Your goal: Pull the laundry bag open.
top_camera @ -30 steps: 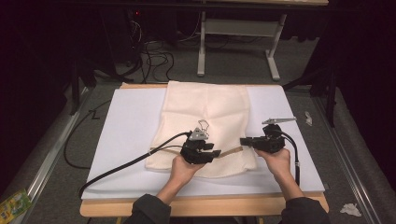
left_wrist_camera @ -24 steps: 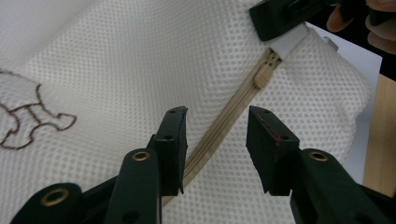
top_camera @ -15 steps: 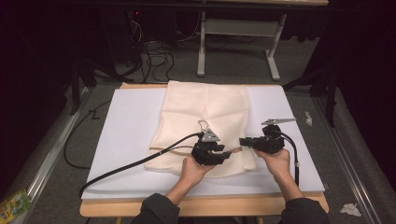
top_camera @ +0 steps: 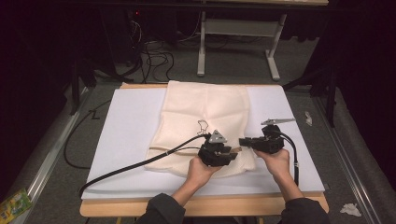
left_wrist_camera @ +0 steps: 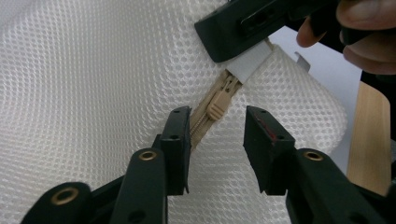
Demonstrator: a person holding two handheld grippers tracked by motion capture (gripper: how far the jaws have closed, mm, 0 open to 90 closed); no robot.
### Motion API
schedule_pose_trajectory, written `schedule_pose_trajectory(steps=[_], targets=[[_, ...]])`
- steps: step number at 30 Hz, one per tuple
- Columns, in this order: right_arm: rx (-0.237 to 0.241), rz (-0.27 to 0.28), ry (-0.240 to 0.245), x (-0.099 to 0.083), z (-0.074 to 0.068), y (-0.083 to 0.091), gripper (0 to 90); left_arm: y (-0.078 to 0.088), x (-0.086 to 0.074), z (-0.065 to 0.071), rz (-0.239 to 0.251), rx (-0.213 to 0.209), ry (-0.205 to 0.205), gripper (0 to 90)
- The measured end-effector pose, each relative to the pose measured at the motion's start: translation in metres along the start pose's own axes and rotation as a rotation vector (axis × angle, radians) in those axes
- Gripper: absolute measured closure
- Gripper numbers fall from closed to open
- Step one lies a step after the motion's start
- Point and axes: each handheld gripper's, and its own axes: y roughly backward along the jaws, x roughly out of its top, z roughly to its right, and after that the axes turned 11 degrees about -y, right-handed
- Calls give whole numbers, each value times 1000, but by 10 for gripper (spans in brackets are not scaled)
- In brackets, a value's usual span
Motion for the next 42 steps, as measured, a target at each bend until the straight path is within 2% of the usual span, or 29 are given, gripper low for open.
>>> schedule_pose_trajectory(steps=[5, 10, 18, 23, 31, 34, 38, 42], targets=[[10, 6, 1, 0, 0, 0, 857, -1, 0, 0, -7, 11, 7, 652], [8, 4, 8, 1, -2, 0, 856, -2, -1, 2, 20, 4, 2, 669], [11, 0, 11, 1, -3, -3, 856, -5, -1, -1, 10, -10, 39, 719], [8, -3, 1, 1, -3, -3, 857, -5, 0, -1, 32, -28, 55, 741], [7, -8, 18, 1, -6, -6, 856, -3, 1, -1, 41, -36, 37, 734], [6, -9, 19, 1, -7, -6, 857, -4, 0, -1, 42, -34, 38, 769], [3, -11, 27, 1, -8, -7, 857, -4, 1, 1, 70, -27, 31, 832], [-4, -15, 32, 0, -7, -6, 856, -4, 1, 0, 66, -30, 28, 861]])
